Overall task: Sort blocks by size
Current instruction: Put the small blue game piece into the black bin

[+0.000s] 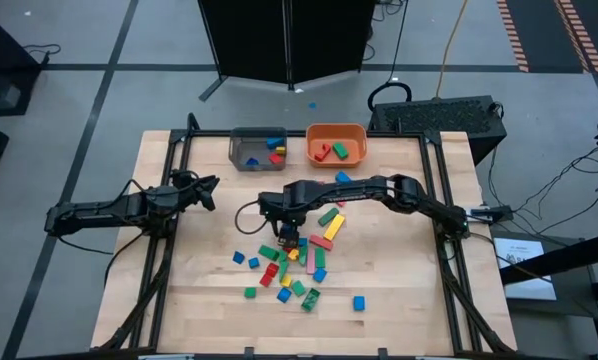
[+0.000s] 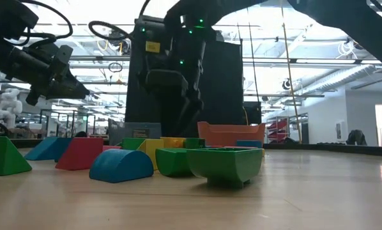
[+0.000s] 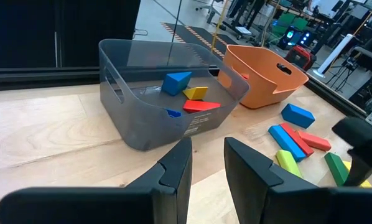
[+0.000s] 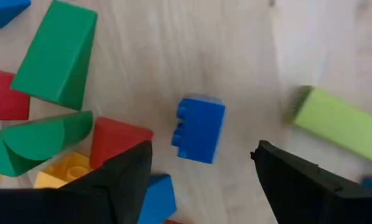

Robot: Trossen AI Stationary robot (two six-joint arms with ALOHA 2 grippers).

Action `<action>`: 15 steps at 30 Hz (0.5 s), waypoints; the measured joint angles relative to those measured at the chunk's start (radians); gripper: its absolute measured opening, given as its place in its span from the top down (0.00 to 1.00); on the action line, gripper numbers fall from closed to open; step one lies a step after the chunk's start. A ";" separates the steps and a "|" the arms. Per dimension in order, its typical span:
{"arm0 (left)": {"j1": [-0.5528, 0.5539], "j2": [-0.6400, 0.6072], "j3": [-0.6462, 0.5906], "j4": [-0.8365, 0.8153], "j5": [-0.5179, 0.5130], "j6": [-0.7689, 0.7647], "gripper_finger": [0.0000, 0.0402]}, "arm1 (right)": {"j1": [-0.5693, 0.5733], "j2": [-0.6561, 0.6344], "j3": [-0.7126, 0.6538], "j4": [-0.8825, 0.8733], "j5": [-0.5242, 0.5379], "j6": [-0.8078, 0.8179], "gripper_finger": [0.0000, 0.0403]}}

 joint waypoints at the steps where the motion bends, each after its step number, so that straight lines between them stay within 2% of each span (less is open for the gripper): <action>1: 0.000 0.000 0.000 0.000 0.000 0.001 0.76 | 0.000 0.000 -0.013 0.015 -0.001 0.005 0.33; 15: 0.000 0.000 0.000 0.000 0.000 0.002 0.76 | -0.013 0.000 -0.048 0.144 0.007 0.063 0.40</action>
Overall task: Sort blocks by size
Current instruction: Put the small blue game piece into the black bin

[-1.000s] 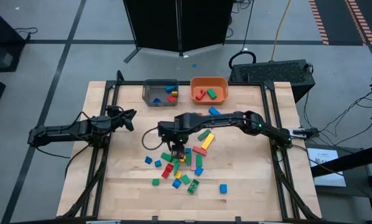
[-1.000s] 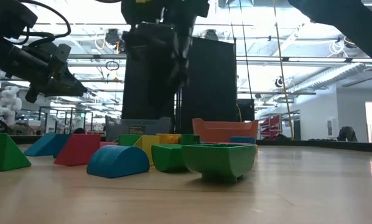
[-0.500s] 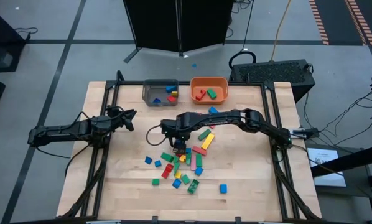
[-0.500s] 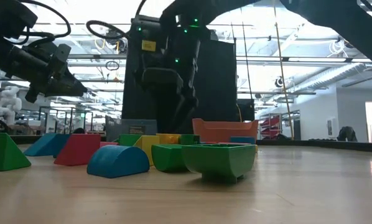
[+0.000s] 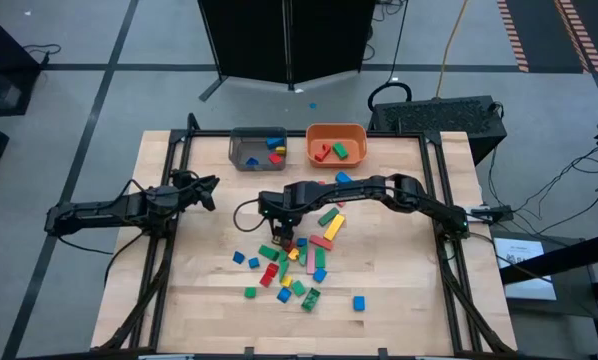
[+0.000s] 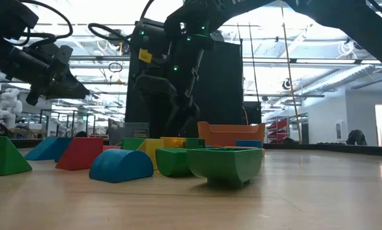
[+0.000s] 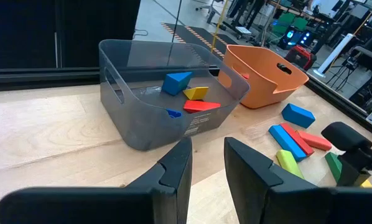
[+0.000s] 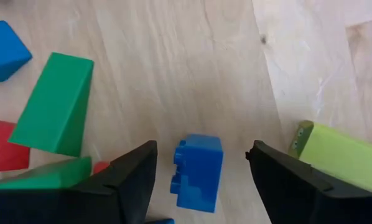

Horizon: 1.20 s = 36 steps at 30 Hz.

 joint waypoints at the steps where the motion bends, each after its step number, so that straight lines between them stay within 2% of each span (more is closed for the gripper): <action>1: 0.000 0.000 0.000 0.000 0.000 0.000 0.76 | 0.000 0.000 0.000 0.000 0.000 0.000 0.41; 13: 0.000 0.000 0.000 0.000 0.000 0.000 0.76 | -0.003 0.000 0.000 -0.002 -0.002 -0.002 0.54; 24: 0.000 0.000 0.000 0.000 0.000 0.000 0.76 | -0.003 0.000 0.000 0.002 -0.005 -0.008 0.83; 36: 0.000 0.000 0.000 0.000 0.000 0.000 0.76 | -0.005 0.001 0.039 0.027 -0.006 0.003 0.83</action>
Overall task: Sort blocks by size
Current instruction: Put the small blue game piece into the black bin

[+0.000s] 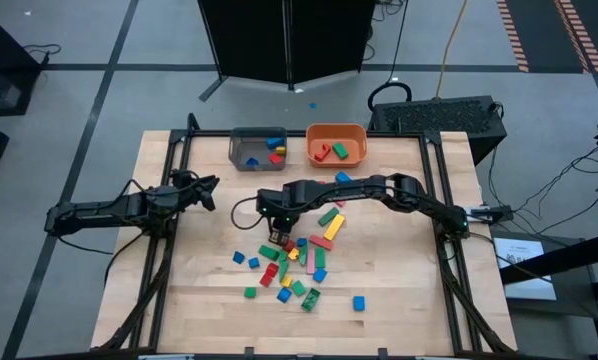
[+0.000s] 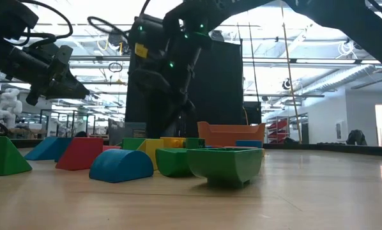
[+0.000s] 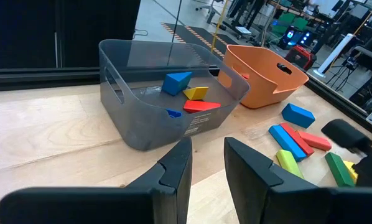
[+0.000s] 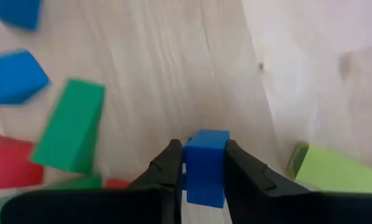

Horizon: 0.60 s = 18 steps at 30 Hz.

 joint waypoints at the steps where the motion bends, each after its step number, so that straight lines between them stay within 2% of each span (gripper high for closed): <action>1: 0.000 0.000 0.000 0.000 0.000 0.000 0.76 | -0.002 0.000 0.019 0.000 -0.001 -0.006 0.83; 6: 0.000 0.000 0.000 0.000 0.000 0.000 0.76 | -0.042 0.001 0.156 0.007 0.020 -0.053 0.84; 11: 0.000 0.000 0.000 0.000 0.000 0.000 0.76 | -0.139 0.001 0.274 0.090 0.088 -0.125 0.91; 15: 0.000 0.000 0.000 0.000 0.000 0.000 0.76 | -0.254 0.000 0.292 0.208 0.110 -0.115 0.97; 18: 0.000 0.000 0.000 0.000 0.000 0.000 0.76 | -0.329 0.000 0.291 0.234 0.080 -0.091 1.00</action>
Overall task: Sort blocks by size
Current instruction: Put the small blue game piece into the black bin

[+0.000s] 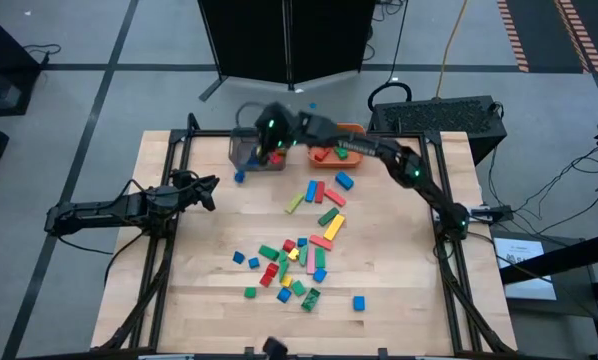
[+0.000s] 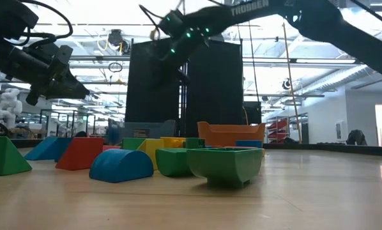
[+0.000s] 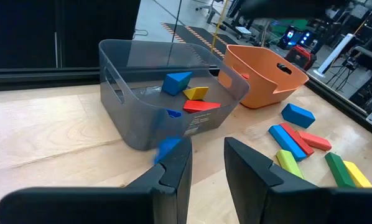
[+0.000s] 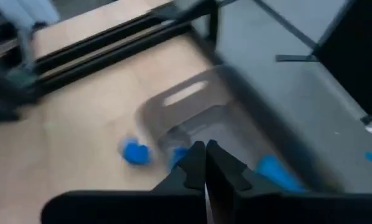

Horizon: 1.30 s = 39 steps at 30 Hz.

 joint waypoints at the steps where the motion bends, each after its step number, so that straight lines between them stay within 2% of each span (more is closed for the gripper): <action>1: 0.000 0.000 0.000 0.000 0.000 0.000 0.76 | -0.018 0.000 0.000 0.008 -0.029 0.003 0.99; 5: 0.000 0.000 0.000 0.000 0.000 0.001 0.76 | -0.041 0.000 0.000 0.015 -0.197 0.009 0.94; 8: 0.000 0.000 0.000 0.000 0.000 0.020 0.76 | -0.025 0.000 0.000 0.009 -0.247 -0.001 0.94; 12: 0.000 0.000 0.000 0.000 0.000 0.021 0.76 | 0.020 0.000 0.000 0.037 -0.334 -0.109 0.97; 15: 0.000 0.000 0.000 0.000 0.000 0.019 0.76 | 0.062 0.000 0.000 0.044 -0.351 -0.177 0.96; 19: 0.002 0.000 0.001 -0.002 -0.003 0.013 0.76 | 0.085 0.000 0.000 0.028 -0.371 -0.217 0.87; 23: 0.039 0.039 0.015 -0.054 -0.101 -0.067 0.79 | 0.080 -0.006 0.000 0.019 -0.374 -0.137 0.77; 28: 0.128 0.162 0.072 -0.122 -0.119 -0.085 0.97 | 0.075 -0.060 0.000 -0.046 -0.375 -0.131 0.75; 34: 0.274 0.412 0.107 -0.232 -0.111 -0.092 0.99 | 0.077 -0.176 0.000 -0.111 -0.374 -0.174 0.80; 39: 0.371 0.620 0.107 -0.133 -0.127 -0.139 1.00 | 0.076 -0.265 0.000 -0.121 -0.370 -0.181 0.83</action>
